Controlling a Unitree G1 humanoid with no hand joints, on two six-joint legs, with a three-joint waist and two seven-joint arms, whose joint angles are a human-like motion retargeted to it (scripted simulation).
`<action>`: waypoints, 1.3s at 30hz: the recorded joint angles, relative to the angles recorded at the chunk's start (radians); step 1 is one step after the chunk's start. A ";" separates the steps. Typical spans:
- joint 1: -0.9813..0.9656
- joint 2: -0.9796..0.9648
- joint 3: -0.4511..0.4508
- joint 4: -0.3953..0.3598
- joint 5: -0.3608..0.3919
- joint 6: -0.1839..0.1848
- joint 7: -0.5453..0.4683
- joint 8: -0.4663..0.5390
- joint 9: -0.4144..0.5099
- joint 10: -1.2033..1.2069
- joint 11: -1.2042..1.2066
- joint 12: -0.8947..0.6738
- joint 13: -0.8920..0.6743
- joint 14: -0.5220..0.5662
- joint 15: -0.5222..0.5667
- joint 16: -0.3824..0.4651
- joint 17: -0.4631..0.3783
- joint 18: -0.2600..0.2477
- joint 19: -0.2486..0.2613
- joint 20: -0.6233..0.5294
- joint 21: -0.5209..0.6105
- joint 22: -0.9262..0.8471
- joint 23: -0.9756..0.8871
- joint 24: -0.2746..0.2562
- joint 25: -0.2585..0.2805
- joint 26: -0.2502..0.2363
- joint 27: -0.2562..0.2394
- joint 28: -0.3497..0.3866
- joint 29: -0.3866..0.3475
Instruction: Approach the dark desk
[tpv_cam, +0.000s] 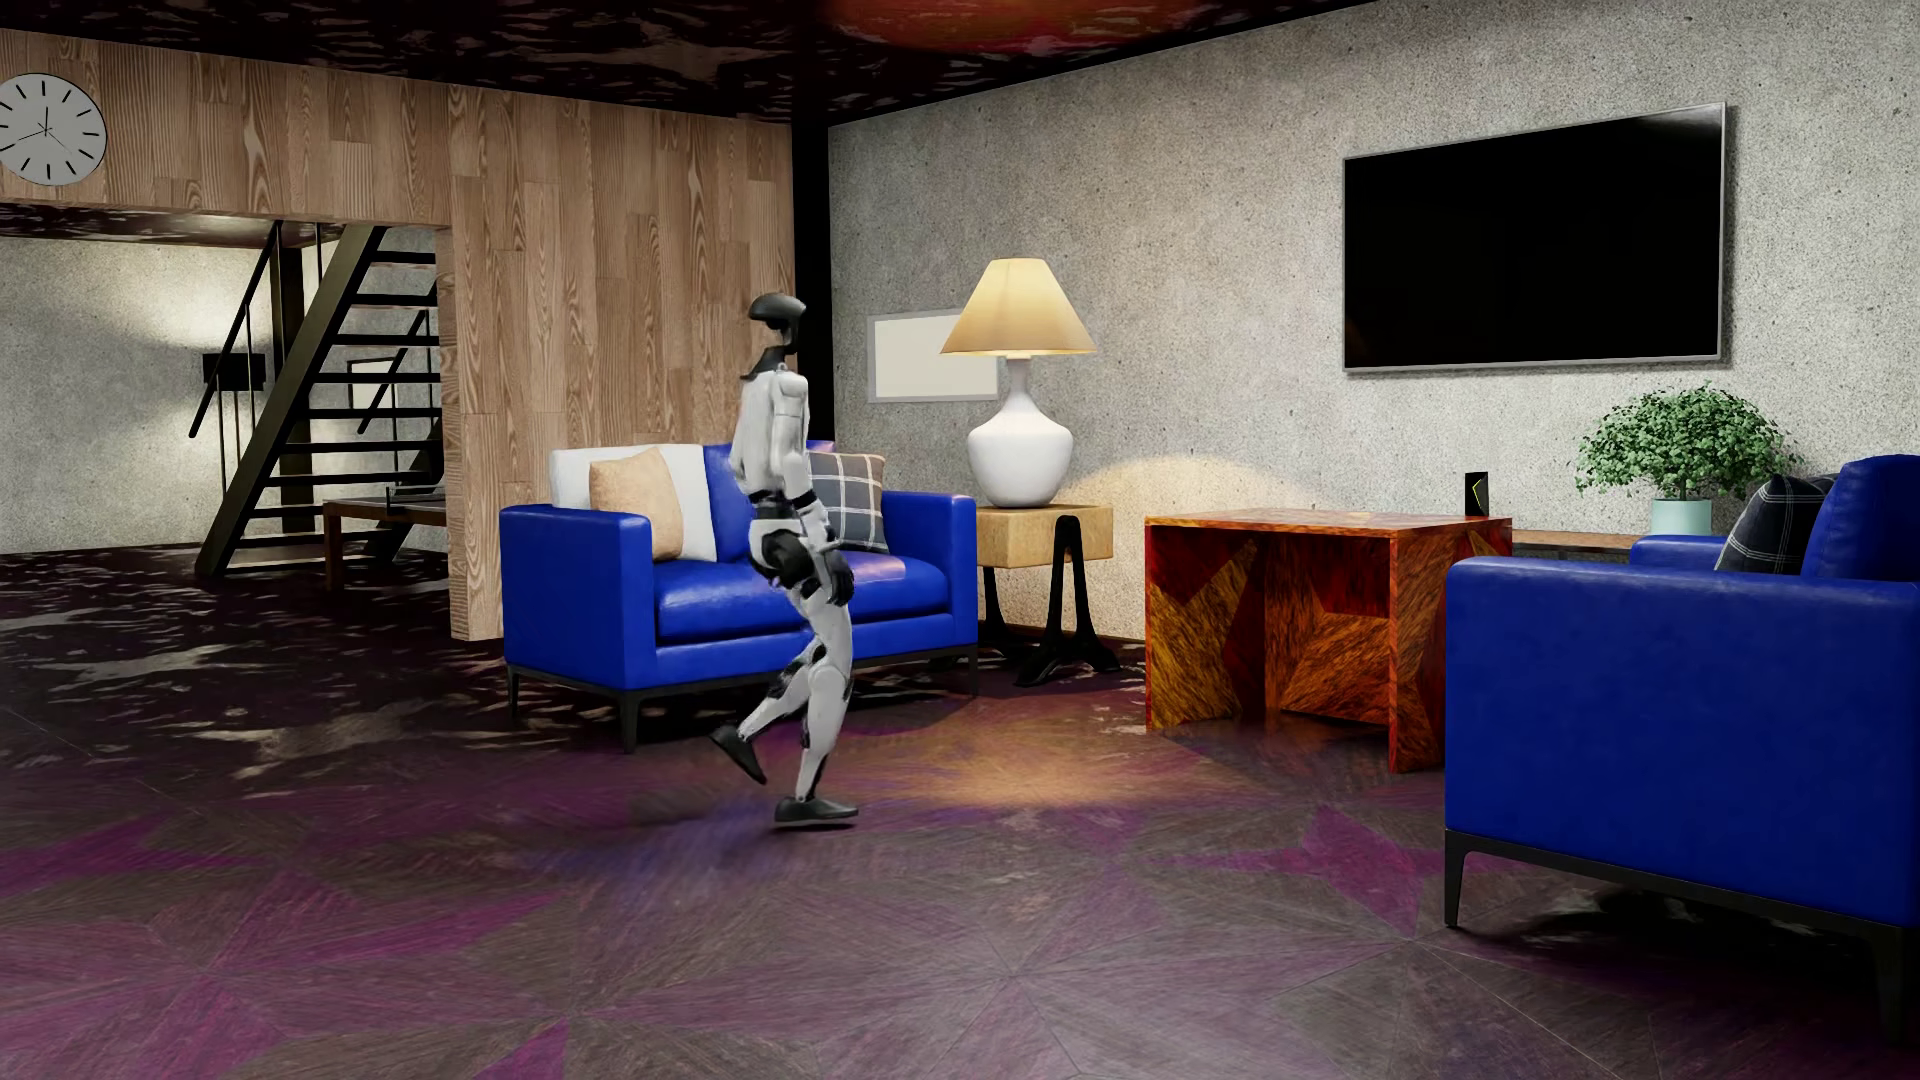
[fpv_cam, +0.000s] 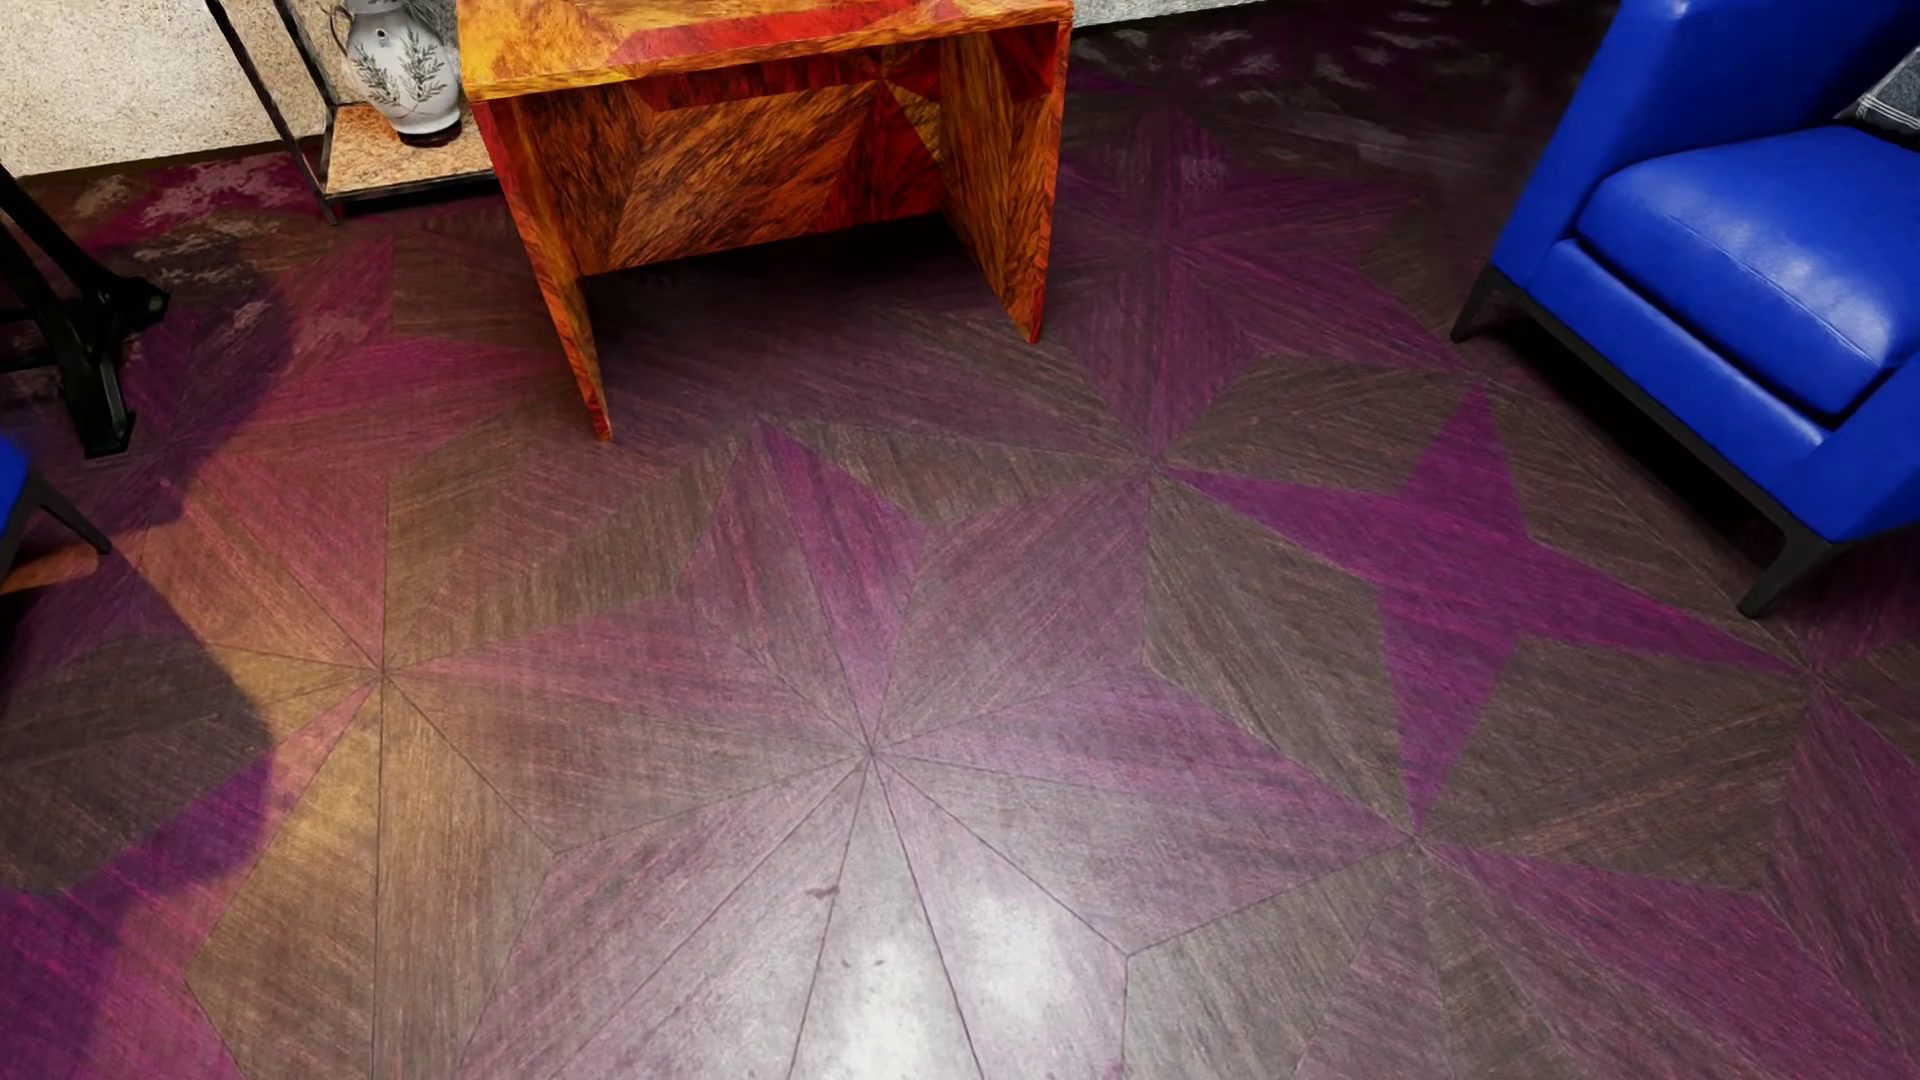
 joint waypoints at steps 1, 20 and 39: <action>-0.034 0.028 0.016 0.040 0.017 0.011 0.044 0.022 0.000 -0.076 0.003 0.017 -0.065 -0.044 -0.027 -0.015 0.006 0.010 0.008 0.035 -0.001 0.001 -0.008 -0.023 -0.001 0.016 -0.001 0.025 -0.036; 0.320 -0.268 0.048 -0.203 -0.287 -0.094 0.286 0.250 0.032 -0.916 0.879 -0.136 -0.007 -0.268 0.243 -0.092 -0.041 0.152 0.119 0.017 0.201 0.027 0.126 -0.007 0.014 -0.033 0.095 0.151 0.143; 0.010 -0.039 0.017 0.008 -0.124 -0.016 0.022 -0.158 -0.017 -0.174 -0.055 -0.140 -0.211 -0.128 0.067 -0.011 -0.105 -0.058 0.026 0.081 0.090 0.093 -0.059 -0.063 -0.018 0.040 -0.023 0.181 -0.036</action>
